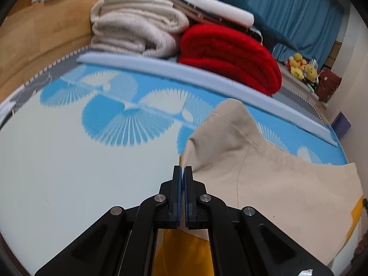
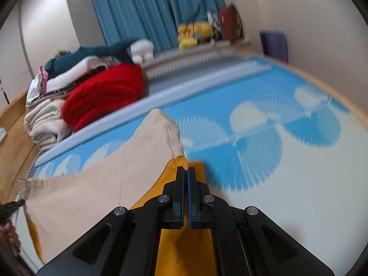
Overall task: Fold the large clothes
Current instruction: 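Lift the hem with both tools and fold it over toward the hood, then open both tools to release the folded hem onto the jacket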
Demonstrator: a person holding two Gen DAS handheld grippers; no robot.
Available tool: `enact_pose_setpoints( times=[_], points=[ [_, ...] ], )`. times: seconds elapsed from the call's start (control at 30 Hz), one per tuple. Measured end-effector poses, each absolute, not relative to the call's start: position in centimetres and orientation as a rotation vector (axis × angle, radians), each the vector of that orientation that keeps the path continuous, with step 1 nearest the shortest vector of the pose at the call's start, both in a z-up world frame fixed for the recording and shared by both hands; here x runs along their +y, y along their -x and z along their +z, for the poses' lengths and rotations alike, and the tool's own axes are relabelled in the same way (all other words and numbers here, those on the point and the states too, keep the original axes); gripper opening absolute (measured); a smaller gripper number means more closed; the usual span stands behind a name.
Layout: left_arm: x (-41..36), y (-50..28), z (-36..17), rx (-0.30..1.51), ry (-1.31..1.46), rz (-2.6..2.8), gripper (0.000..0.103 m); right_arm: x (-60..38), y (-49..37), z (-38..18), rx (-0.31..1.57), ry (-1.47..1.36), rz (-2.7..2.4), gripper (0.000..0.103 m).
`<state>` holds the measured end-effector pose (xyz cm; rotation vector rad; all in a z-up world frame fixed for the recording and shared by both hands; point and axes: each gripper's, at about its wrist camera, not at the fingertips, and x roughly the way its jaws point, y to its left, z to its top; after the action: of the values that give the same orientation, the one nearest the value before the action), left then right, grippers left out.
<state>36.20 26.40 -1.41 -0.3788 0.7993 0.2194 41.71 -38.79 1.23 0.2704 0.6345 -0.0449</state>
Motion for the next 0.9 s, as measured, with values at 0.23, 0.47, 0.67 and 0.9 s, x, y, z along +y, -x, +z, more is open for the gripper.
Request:
enact_pose_setpoints(
  times=[0.23, 0.47, 0.67, 0.9],
  points=[
    [26.5, -40.8, -5.4, 0.907, 0.331, 0.26, 0.0, -37.8, -45.9, -1.2, 0.727, -0.197, -0.129, 0.002],
    [26.1, -42.4, -6.5, 0.916, 0.318, 0.268, 0.0, -38.2, -48.5, -4.5, 0.872, -0.208, -0.189, 0.002],
    [26.3, -43.7, -9.9, 1.058, 0.34, 0.286, 0.007, -37.1, -49.9, -5.4, 0.886, -0.136, -0.235, 0.002],
    [27.0, -41.9, -9.2, 1.113, 0.401, 0.271, 0.026, -38.1, -49.9, -7.5, 0.985, -0.162, -0.246, 0.012]
  ],
)
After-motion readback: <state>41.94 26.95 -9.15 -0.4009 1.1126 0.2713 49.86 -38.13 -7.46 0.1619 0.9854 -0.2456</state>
